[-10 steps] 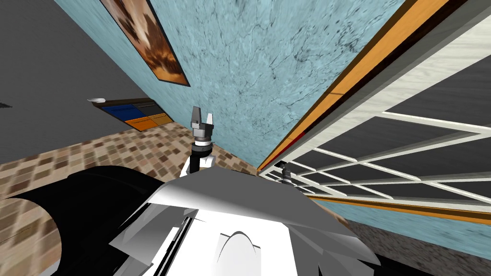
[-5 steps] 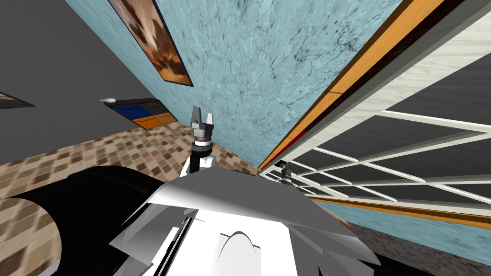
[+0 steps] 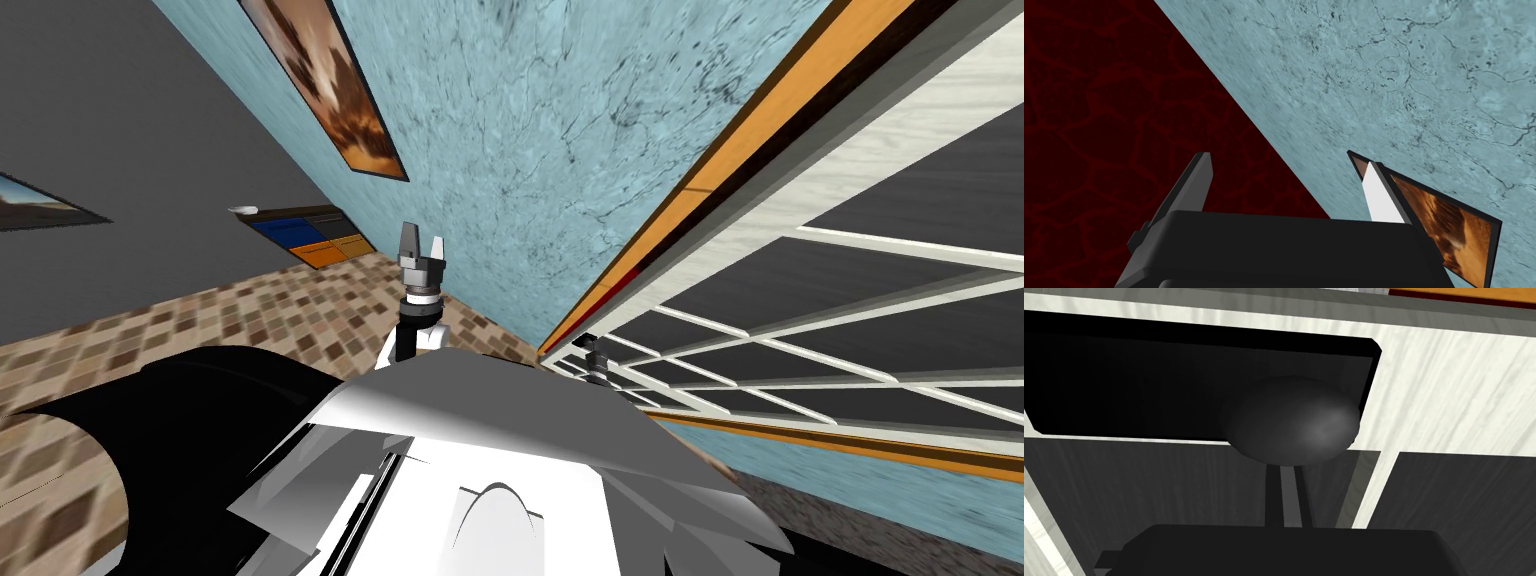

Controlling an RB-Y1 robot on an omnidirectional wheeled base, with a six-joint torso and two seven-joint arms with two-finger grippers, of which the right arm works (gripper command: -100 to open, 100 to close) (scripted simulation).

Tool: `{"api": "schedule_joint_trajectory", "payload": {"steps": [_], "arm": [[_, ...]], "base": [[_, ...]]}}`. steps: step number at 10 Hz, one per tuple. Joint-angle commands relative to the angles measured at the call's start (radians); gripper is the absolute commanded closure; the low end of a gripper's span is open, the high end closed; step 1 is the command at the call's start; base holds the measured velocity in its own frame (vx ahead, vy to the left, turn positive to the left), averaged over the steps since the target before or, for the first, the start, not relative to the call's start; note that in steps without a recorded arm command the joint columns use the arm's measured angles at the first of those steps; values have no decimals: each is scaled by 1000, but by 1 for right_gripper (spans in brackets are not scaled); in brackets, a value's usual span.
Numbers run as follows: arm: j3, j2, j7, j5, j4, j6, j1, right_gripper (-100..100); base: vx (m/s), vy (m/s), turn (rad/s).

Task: Pull the door open

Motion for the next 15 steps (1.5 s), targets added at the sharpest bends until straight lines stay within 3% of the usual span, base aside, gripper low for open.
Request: {"api": "schedule_joint_trajectory", "payload": {"steps": [1, 10, 12, 15], "arm": [[8, 3, -38, -16, -7, 4, 0, -100], [55, 24, -262, -114, -49, 27, 3, -100], [74, 32, -326, -153, -66, 37, 4, -100], [84, 36, -383, -174, -75, 42, 4, -100]], "base": [[-36, -18, 14], [-55, -3, 31], [-55, -11, 41], [-47, -7, 21]]}}
